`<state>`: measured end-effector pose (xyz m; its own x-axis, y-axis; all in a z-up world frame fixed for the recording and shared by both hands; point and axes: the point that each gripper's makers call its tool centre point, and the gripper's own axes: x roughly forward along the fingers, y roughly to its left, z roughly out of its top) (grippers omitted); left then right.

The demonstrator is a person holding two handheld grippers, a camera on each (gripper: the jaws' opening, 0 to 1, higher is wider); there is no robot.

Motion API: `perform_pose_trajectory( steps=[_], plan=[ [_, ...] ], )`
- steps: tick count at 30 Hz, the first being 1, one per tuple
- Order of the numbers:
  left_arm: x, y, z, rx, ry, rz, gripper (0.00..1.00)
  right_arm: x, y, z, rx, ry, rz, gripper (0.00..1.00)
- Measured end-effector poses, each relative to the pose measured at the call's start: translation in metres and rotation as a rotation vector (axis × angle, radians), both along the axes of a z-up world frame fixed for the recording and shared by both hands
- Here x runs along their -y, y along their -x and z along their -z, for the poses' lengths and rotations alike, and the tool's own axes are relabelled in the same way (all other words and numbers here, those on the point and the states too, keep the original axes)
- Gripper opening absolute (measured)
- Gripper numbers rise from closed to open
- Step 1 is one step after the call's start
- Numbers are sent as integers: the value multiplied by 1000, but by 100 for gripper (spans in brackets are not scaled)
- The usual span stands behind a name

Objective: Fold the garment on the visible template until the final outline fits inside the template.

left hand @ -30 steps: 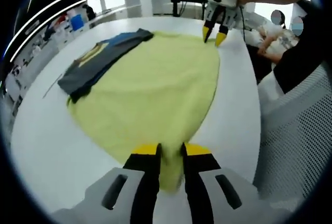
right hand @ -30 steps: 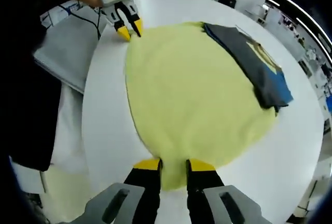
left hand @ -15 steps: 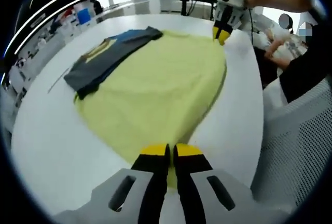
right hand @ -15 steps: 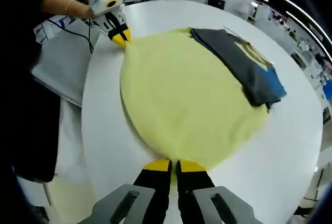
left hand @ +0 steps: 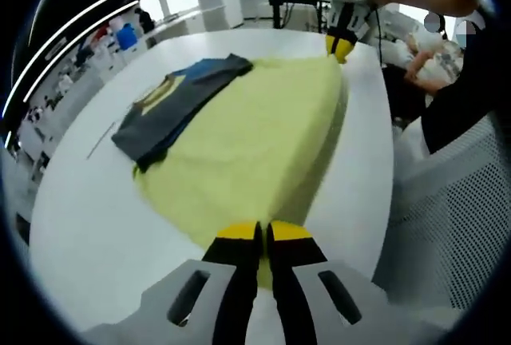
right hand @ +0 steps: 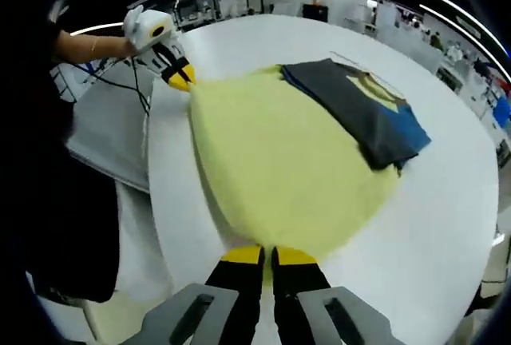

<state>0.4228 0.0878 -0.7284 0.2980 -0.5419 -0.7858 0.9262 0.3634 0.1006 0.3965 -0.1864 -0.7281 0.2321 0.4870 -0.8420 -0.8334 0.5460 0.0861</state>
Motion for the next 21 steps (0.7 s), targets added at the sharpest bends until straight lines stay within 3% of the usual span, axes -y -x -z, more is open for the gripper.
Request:
perform_pose_trajectory(
  steps=[21],
  plan=[
    [-7,37,-22,-58,-27,19,1,-8,34,-30,-77,-34,4,0]
  ],
)
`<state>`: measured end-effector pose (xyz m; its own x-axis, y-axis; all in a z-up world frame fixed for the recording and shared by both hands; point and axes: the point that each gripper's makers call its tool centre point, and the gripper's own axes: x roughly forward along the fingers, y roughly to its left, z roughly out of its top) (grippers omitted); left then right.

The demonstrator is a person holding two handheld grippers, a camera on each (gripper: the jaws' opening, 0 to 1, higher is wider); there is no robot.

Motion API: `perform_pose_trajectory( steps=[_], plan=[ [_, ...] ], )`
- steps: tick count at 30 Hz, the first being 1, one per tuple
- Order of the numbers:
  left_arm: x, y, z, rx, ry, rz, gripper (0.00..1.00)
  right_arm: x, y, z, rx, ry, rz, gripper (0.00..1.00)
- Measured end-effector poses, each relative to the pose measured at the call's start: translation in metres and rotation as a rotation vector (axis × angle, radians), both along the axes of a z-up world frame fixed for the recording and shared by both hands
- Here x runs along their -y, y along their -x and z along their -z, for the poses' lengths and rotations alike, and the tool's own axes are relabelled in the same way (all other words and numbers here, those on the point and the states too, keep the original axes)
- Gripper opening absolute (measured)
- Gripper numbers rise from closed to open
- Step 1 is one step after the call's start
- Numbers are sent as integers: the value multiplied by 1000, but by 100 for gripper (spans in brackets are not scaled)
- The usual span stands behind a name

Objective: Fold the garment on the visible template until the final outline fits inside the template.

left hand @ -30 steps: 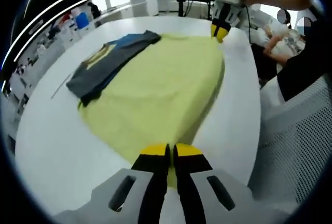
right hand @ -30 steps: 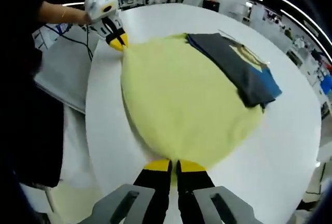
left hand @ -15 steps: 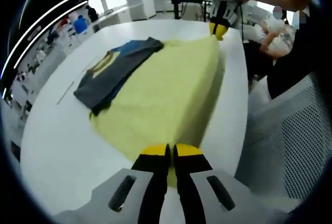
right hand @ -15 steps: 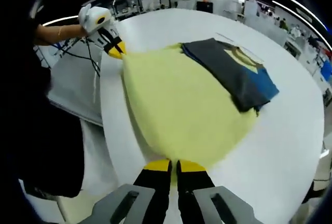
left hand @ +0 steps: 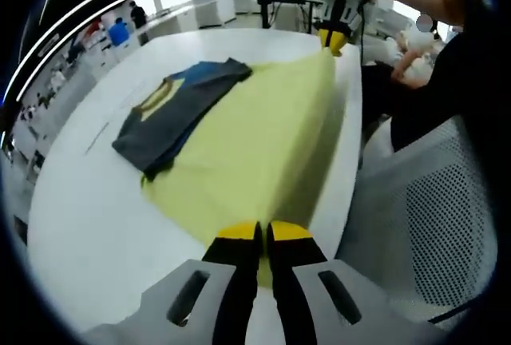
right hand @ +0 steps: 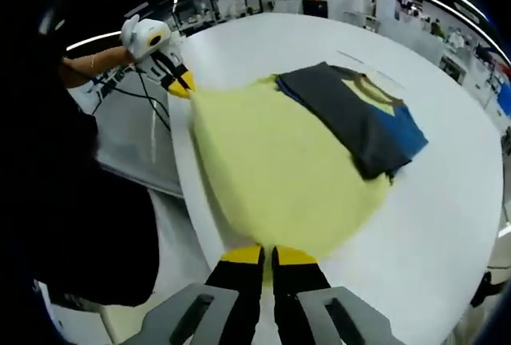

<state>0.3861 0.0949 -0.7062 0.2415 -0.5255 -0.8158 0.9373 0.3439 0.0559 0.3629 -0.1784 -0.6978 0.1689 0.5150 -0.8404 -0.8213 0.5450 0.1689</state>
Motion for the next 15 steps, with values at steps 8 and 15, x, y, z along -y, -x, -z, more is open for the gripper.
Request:
perform_pose_trajectory(
  steps=[8,15],
  plan=[
    [-1,13,-7,-22,-14,15,1,-1,13,-6,-18,7,-29,0],
    [-2,20,-16,-39,-34,36,1,-4,24,-16,-35,-4,-52,0]
  ],
)
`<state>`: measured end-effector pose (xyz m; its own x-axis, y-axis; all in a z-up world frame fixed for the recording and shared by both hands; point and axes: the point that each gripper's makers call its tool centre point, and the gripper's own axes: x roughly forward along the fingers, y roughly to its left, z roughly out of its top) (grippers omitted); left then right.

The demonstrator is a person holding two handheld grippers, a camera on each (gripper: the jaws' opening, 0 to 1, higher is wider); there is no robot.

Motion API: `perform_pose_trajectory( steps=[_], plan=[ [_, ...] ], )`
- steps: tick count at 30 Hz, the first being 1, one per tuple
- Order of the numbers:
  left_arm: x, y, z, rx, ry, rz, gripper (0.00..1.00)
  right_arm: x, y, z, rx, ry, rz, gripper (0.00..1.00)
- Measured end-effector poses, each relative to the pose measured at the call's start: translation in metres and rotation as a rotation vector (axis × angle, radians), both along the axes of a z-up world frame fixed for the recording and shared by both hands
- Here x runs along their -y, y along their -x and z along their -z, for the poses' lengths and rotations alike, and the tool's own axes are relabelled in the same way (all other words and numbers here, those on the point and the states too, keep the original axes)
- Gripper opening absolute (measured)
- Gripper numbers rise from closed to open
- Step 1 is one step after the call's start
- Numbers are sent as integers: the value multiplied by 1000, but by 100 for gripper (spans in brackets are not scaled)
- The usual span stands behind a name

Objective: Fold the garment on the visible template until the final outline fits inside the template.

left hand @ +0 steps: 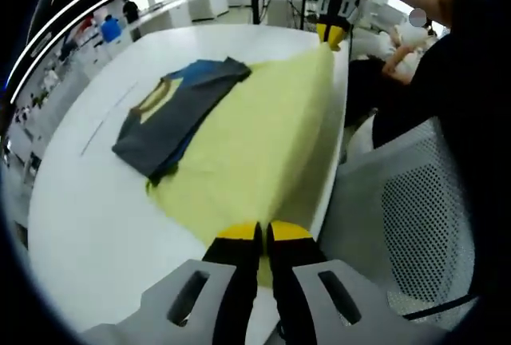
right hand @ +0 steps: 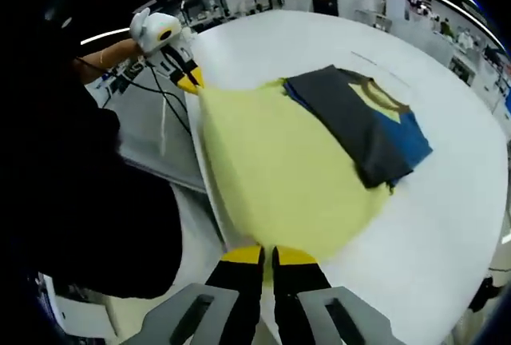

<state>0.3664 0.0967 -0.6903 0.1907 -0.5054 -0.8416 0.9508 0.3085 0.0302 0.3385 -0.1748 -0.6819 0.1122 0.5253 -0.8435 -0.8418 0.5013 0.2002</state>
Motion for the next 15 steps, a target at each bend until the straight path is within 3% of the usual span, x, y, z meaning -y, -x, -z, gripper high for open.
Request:
perform_pose_trajectory(
  steps=[7,15],
  plan=[
    [-3,5,-8,-37,-6,-14,1,-2,1,-10,12,4,-30,0],
    [5,-18,-17,35,-5,-22,1,8,-36,-16,132,67,0,0]
  ],
)
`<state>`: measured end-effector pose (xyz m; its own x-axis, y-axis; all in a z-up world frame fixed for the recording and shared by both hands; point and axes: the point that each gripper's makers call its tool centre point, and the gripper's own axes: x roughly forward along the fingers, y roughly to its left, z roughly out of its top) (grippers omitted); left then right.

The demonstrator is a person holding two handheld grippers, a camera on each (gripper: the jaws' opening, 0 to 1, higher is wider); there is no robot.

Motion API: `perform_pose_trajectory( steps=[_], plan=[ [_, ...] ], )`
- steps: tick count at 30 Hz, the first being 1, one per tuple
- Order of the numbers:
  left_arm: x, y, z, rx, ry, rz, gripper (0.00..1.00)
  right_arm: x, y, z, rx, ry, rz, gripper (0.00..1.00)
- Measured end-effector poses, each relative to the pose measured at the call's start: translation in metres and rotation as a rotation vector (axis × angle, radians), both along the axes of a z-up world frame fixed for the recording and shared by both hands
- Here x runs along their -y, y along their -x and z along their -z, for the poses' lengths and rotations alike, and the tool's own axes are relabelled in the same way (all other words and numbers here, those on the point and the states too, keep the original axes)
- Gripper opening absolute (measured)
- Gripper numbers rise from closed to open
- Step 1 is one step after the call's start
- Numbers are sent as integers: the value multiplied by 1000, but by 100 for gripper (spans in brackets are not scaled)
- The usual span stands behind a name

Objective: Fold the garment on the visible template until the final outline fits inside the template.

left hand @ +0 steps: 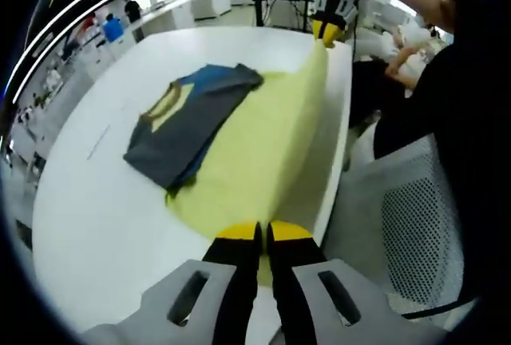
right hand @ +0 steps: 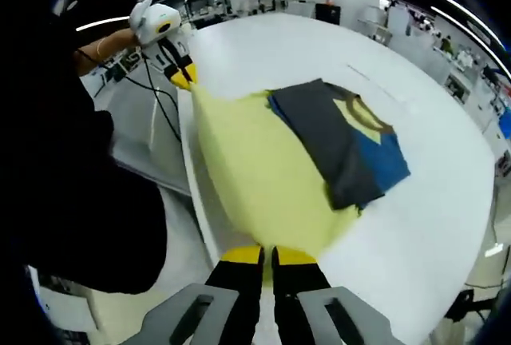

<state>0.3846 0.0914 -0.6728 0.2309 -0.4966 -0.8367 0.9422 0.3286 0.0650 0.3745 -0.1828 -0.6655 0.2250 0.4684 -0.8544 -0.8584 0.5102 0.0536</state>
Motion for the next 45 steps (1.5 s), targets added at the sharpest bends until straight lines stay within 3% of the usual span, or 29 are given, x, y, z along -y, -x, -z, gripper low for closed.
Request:
perform_pose_trajectory(
  steps=[6,16,18,27,33,38,42,45],
  plan=[
    [3,-27,-8,69,13,-38,1,2,-27,-10,75,21,37,0],
    [5,-65,-26,172,38,-106,1,3,-54,-17,138,69,40,0],
    [5,-77,-31,202,58,-153,1,4,-59,-20,154,70,49,0],
    [10,-113,-55,303,101,-218,1,12,-90,-35,202,33,156,0],
    [15,-134,-63,365,102,-244,1,16,-108,-42,251,61,197,0],
    [17,-150,-64,422,50,-241,1,18,-130,-47,321,92,240,0],
    [20,-160,-72,412,105,-302,1,19,-145,-52,342,75,296,0],
    [17,-170,-75,473,56,-290,1,21,-152,-53,350,77,312,0]
  ],
)
